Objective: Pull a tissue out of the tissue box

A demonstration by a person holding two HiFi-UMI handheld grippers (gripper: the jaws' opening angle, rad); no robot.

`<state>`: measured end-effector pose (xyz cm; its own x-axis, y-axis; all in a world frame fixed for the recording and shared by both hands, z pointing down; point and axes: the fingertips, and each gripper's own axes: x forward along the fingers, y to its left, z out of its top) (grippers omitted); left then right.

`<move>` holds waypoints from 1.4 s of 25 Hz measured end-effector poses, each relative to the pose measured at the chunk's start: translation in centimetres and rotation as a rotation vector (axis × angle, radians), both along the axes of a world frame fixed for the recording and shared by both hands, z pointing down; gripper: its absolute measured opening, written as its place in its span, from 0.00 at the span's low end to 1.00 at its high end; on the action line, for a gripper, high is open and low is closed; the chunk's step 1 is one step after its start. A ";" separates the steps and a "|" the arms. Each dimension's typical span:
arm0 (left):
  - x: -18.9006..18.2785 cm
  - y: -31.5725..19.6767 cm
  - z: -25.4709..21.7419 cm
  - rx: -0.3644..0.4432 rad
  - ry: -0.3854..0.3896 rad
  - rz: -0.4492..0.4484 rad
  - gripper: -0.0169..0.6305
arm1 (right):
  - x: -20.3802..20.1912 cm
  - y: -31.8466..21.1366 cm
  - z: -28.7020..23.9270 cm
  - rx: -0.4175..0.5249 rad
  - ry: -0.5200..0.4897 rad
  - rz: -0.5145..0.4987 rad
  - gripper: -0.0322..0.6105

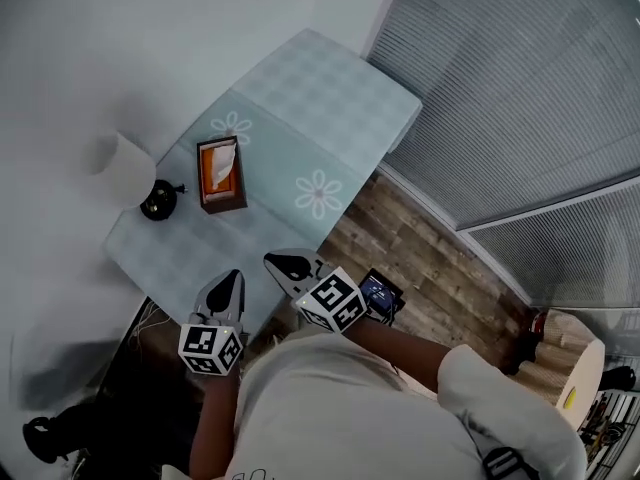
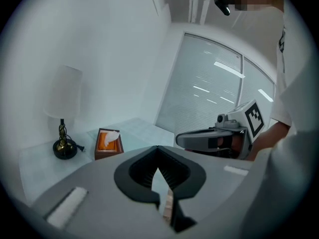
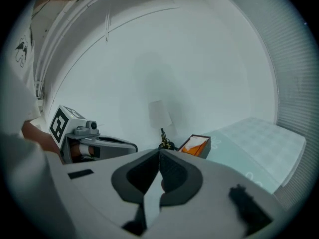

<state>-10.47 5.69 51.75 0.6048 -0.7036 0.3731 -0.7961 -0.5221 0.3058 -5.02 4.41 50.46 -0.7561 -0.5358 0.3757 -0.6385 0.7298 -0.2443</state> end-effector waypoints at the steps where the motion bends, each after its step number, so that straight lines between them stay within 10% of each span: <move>1: 0.5 -1.6 -0.3 0.003 -0.003 -0.019 0.04 | 0.6 -1.6 -0.2 0.000 -0.003 -0.013 0.07; 20: 0.0 -15.2 -0.8 0.014 -0.060 -0.264 0.04 | 1.3 -15.7 2.3 -0.049 0.020 -0.194 0.07; 35: -3.5 -17.7 1.7 -0.021 -0.066 -0.244 0.04 | -3.4 -19.0 5.2 -0.035 0.145 -0.203 0.07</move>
<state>-13.93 -12.01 53.49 0.3914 -0.8175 0.4224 -0.9166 -0.3059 0.2574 -8.40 -14.62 55.64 -0.7836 -0.3632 0.5040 -0.5101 0.8392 -0.1883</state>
